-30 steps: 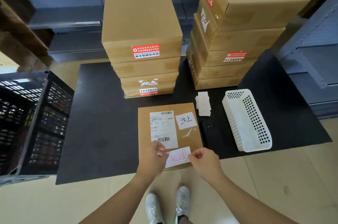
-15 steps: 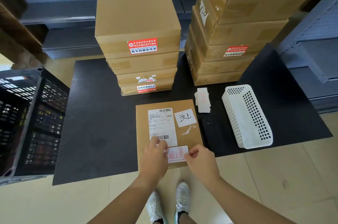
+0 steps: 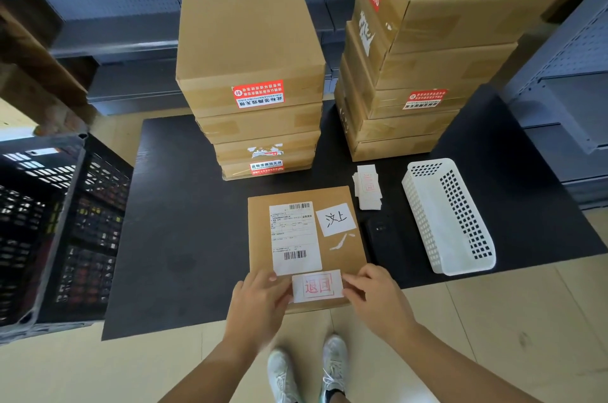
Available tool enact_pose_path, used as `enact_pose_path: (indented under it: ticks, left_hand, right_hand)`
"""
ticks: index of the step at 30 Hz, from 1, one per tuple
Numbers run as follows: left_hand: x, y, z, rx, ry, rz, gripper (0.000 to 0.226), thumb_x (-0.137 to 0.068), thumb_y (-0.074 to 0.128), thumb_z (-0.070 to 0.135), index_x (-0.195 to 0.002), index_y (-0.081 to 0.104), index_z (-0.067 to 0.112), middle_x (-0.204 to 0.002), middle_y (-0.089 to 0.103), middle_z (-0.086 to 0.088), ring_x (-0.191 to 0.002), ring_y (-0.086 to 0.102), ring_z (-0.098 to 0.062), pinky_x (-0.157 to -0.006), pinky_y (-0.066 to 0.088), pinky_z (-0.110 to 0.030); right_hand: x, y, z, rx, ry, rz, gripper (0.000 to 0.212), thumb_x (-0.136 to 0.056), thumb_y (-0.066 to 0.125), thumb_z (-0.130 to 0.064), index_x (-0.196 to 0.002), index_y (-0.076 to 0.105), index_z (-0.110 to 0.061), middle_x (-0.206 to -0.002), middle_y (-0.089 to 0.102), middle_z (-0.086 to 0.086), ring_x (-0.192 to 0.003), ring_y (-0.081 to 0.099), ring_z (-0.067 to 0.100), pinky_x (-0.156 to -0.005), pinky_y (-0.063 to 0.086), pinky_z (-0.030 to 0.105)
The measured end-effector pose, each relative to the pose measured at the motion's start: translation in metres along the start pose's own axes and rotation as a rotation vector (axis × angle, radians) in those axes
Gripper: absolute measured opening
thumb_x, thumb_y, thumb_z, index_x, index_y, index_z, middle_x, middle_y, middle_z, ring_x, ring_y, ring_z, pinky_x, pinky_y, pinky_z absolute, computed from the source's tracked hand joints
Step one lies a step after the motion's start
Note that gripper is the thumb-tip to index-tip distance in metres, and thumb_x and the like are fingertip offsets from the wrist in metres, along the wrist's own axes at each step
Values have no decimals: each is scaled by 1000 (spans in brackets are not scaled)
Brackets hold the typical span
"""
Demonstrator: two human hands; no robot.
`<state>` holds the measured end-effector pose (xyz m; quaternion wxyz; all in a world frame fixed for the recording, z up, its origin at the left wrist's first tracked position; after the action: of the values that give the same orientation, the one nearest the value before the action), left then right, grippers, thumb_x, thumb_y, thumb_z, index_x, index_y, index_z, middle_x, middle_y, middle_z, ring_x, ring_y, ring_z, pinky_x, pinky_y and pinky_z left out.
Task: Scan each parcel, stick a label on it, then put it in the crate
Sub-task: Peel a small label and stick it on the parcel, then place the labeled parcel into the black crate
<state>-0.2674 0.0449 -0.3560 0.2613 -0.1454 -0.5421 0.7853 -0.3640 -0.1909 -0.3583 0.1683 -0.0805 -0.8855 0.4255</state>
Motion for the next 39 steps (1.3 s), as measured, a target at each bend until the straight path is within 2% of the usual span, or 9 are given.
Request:
enact_pose_path:
  ticks: [4,8,14,23,26,29,33,37,39]
  left_hand:
    - [0,-1,1,71,-60,69,45,-79,74,35,-121,58,33,-104,60,6,-89,58,-24,-71,49,-39]
    - [-1,8,12,16,122,68,39,-89,51,44,-125,61,34,-112,52,12,-99,50,-11,-75,43,-31]
    - [-5,18,25,-58,273,20,32,-92,46,40,-119,63,37,-112,58,10,-94,55,-14,-79,43,-28]
    - [0,7,7,-34,183,11,30,-94,44,44,-117,63,39,-110,55,17,-98,56,-11,-76,39,-26]
    - [0,3,5,11,48,-8,29,-92,48,42,-117,60,37,-113,53,15,-99,55,-14,-80,45,-33]
    - [-3,-5,-6,168,-302,-21,53,-89,60,38,-139,46,35,-132,49,10,-122,46,-22,-100,43,-44]
    - [-9,2,-29,482,-680,-109,86,-90,65,49,-158,20,21,-156,32,0,-145,27,-26,-118,29,-48]
    - [-10,10,-27,924,-742,-228,43,-95,64,42,-134,47,37,-133,62,7,-114,63,-9,-89,55,-26]
    - [-10,7,-20,1038,-747,-247,39,-99,60,36,-132,41,38,-122,64,15,-104,65,-2,-71,51,-14]
  right_hand:
    - [0,-2,-2,-24,-63,156,34,-91,74,-29,-125,73,-23,-102,54,-13,-99,51,10,-84,52,30]
    - [-1,17,-24,110,-351,173,20,-91,61,-35,-108,72,-31,-100,55,-10,-91,50,11,-76,48,31]
    - [-12,25,-25,163,-313,160,28,-91,52,-46,-108,73,-39,-94,53,-13,-90,50,9,-77,38,29]
    - [-9,3,4,191,-259,125,30,-83,74,-44,-111,79,-34,-95,49,-17,-88,43,6,-79,38,29]
    - [-10,4,4,75,-76,62,42,-89,75,-42,-129,71,-30,-111,46,-20,-106,44,6,-94,40,27]
    - [-12,-7,2,-219,248,115,64,-93,71,-40,-151,48,-25,-136,44,-10,-129,42,11,-109,42,32]
    - [-25,-3,6,-389,536,-16,75,-93,69,-48,-156,36,-23,-147,47,1,-129,53,21,-106,50,40]
    - [-29,7,0,-621,630,-113,54,-100,61,-43,-148,45,-26,-121,68,-8,-107,65,11,-84,53,29]
    - [-28,9,-3,-681,607,-102,43,-102,57,-41,-144,47,-33,-115,67,-14,-103,63,5,-77,48,23]
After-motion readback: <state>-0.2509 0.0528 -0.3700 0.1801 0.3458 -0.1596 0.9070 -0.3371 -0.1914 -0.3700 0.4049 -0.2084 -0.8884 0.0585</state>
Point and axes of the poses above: each hand's wrist, its own x-axis away from the middle knuckle, its own y-axis out of the palm, z = x × y, the point moved 3 cm from there along -x, towards the middle knuckle
